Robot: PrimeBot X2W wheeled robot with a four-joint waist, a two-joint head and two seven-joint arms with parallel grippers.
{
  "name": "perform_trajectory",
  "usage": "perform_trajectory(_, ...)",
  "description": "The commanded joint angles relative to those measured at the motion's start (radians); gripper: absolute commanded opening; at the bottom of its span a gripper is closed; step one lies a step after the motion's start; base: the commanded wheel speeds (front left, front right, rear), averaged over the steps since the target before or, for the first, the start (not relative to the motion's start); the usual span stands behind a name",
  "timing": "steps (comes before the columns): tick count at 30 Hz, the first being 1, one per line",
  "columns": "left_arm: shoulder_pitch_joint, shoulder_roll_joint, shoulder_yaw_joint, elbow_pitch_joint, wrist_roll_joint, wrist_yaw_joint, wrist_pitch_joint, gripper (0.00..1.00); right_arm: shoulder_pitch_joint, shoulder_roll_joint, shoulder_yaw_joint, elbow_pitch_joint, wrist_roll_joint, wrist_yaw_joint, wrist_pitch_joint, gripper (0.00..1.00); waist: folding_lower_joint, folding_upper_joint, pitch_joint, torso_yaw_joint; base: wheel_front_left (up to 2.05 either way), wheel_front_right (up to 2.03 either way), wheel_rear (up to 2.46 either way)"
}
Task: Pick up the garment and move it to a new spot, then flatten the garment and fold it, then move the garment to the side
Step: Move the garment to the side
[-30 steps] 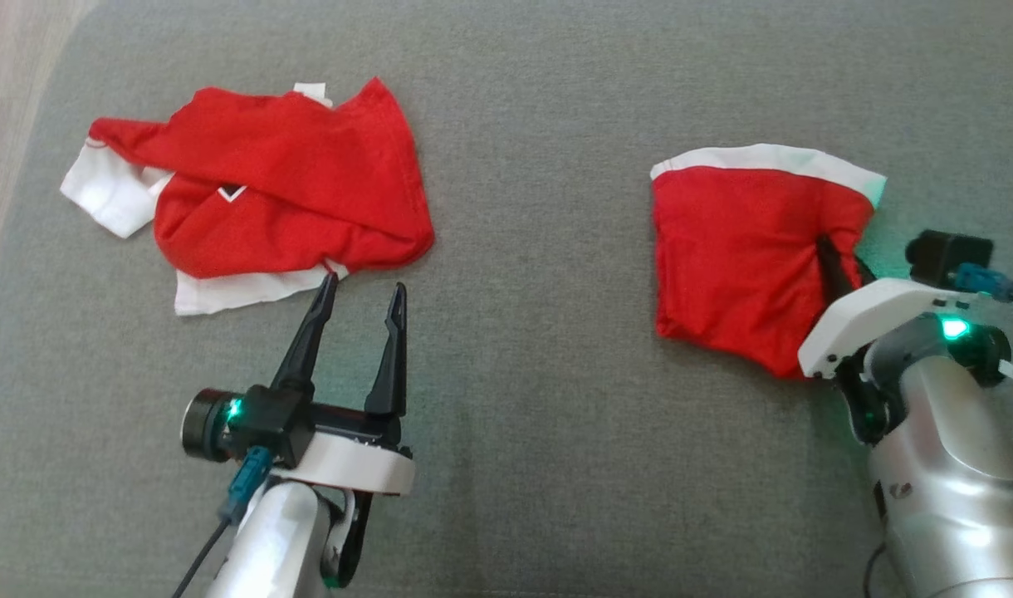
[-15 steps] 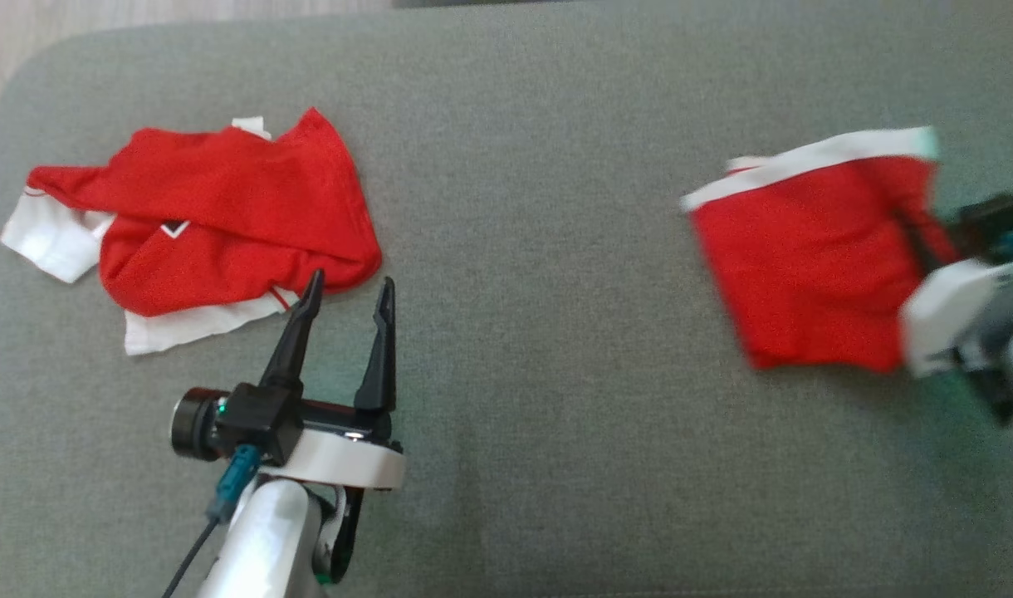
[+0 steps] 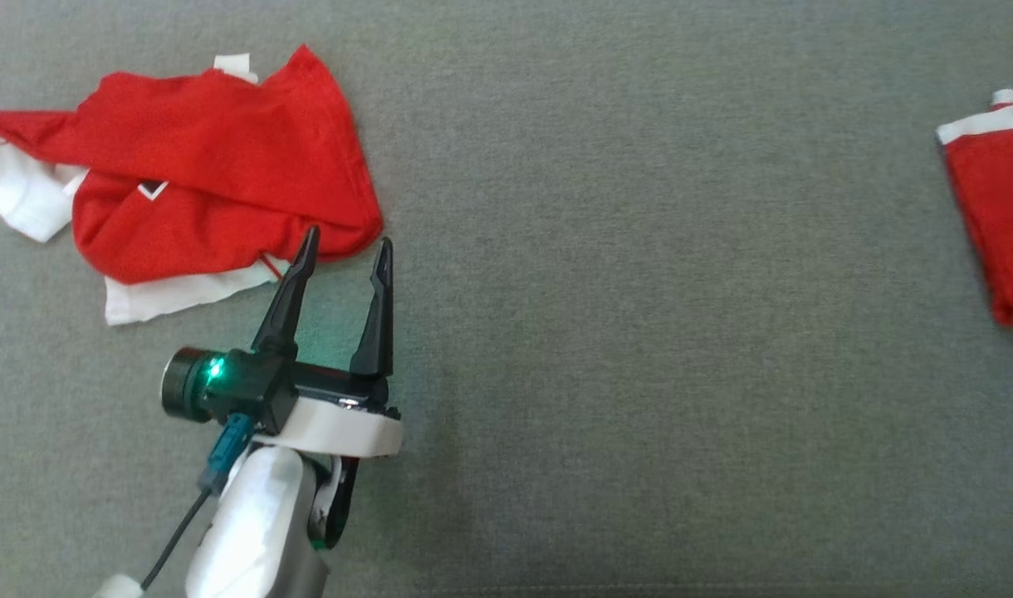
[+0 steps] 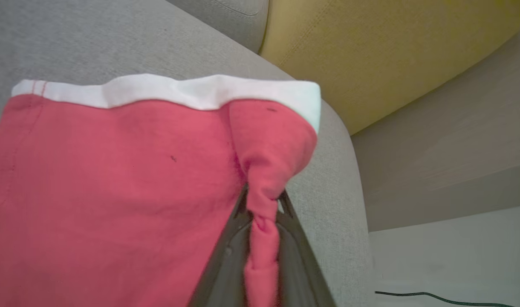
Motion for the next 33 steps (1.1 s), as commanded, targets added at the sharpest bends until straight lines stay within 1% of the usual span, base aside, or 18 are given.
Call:
perform_trajectory(1,-0.023,0.004,0.03,-0.031,0.009,-0.004,-0.006,1.0,-0.005,-0.047,-0.008,-0.006,-0.011,-0.001,-0.016,0.0,-0.0002,0.0,0.008,0.008,0.0,0.0,0.0)
perform_trajectory(5,-0.028,0.004,0.037,-0.029,0.011,-0.005,-0.006,1.0,-0.021,-0.032,-0.042,0.037,-0.034,-0.001,-0.023,0.0,-0.0002,0.0,0.011,0.01,0.0,0.0,0.0)
perform_trajectory(11,-0.022,0.004,0.044,-0.022,0.014,-0.006,-0.006,1.0,-0.037,0.009,-0.08,0.078,-0.051,-0.001,-0.028,0.0,-0.0002,0.0,-0.006,0.004,0.0,0.0,0.0)
perform_trajectory(12,-0.02,0.004,0.046,-0.021,0.015,-0.006,-0.006,1.0,-0.04,0.016,-0.082,0.077,-0.055,-0.001,-0.031,0.6,-0.0002,0.0,-0.011,0.002,0.0,0.0,0.0)
perform_trajectory(13,-0.018,0.004,0.047,-0.02,0.015,-0.005,-0.006,1.0,-0.045,0.025,-0.089,0.078,-0.056,-0.001,-0.029,1.0,-0.0002,0.0,-0.016,0.001,0.0,0.0,0.0)
perform_trajectory(15,-0.013,0.004,0.051,-0.018,0.014,-0.004,-0.006,1.0,-0.056,0.043,-0.101,0.066,-0.067,-0.001,-0.038,1.0,-0.0002,0.0,-0.032,-0.004,0.0,0.0,0.0)
perform_trajectory(19,0.001,0.004,0.055,-0.018,0.009,-0.003,-0.006,1.0,-0.061,0.104,-0.123,0.032,-0.05,-0.001,-0.057,1.0,-0.0002,0.0,-0.08,-0.014,0.0,0.0,0.0)
perform_trajectory(24,0.029,0.004,0.06,-0.021,0.003,0.001,-0.006,1.0,-0.048,0.187,-0.113,-0.075,-0.025,-0.001,-0.099,1.0,-0.0002,0.0,-0.155,-0.032,0.0,0.0,0.0)
perform_trajectory(26,0.042,0.004,0.063,-0.024,0.007,0.0,-0.006,1.0,-0.035,0.233,-0.114,-0.135,0.001,-0.001,-0.125,1.0,-0.0002,0.0,-0.18,-0.04,0.0,0.0,0.0)
perform_trajectory(29,0.066,0.004,0.073,-0.03,0.014,-0.003,-0.006,1.0,-0.014,0.335,-0.14,-0.233,0.063,-0.001,-0.168,1.0,-0.0002,0.0,-0.213,-0.053,0.0,0.0,0.0)
perform_trajectory(33,0.1,0.004,0.081,-0.035,0.011,-0.008,-0.006,1.0,0.068,0.454,-0.159,-0.344,0.112,-0.001,-0.222,1.0,-0.0002,0.0,-0.254,-0.053,0.0,0.0,0.0)
